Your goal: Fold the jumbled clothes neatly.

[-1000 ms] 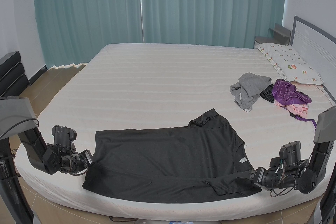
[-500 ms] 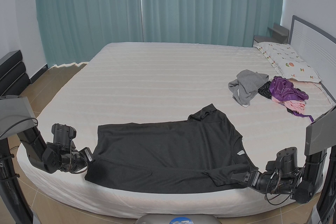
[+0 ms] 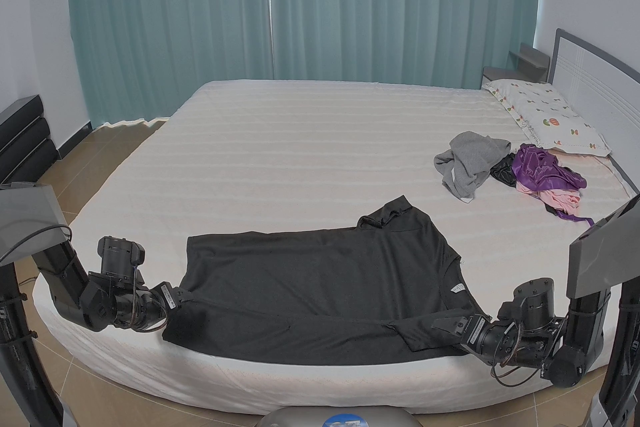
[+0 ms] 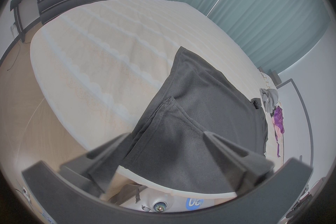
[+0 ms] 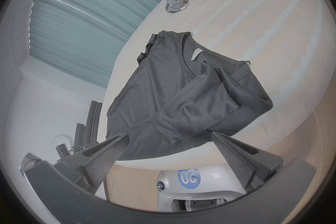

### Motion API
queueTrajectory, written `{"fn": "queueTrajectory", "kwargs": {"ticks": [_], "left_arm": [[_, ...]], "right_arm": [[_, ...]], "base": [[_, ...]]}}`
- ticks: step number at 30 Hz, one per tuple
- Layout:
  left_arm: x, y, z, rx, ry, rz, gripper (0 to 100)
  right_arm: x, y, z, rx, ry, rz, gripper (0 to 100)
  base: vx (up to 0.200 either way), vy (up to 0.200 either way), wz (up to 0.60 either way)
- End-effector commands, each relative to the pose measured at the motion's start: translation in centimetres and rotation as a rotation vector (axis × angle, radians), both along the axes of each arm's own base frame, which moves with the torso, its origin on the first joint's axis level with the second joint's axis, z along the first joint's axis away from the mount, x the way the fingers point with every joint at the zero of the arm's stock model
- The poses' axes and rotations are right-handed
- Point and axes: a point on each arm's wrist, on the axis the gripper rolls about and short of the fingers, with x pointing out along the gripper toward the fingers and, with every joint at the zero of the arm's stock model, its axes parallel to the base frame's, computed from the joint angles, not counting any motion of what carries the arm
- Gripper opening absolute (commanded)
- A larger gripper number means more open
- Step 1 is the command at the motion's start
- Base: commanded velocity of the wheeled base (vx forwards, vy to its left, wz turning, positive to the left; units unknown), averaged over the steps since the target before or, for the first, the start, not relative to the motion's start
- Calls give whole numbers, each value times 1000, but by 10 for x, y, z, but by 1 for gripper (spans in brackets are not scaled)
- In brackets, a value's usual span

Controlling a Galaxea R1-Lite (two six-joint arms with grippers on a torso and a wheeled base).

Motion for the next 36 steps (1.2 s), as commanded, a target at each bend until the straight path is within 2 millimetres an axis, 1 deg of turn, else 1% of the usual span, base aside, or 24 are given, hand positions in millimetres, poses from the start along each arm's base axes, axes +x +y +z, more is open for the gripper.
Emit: {"fn": "queueTrajectory", "kwargs": {"ticks": [1,4,13,32,33,36], "left_arm": [[1,0,0,-1,-1,0,100],[1,0,0,-1,-1,0,100],[2,1,-2,0,3,4,100],[2,1,-4,1,11,5,100],[1,1,-4,1,12,3,100],[1,1,-4,1,12,3,100]], "right_arm": [[8,2,-9,6,14,-16,100],[14,1,-17,-11,21,-46,100],[19,1,-28,-51,32,-89,100],[18,1,-36,-106,40,-125,100],[18,2,-36,-104,40,-126,0],[20,2,-37,-104,35,-129,0]], "base": [[0,0,0],[0,0,0],[0,0,0],[0,0,0],[0,0,0],[0,0,0]]}}
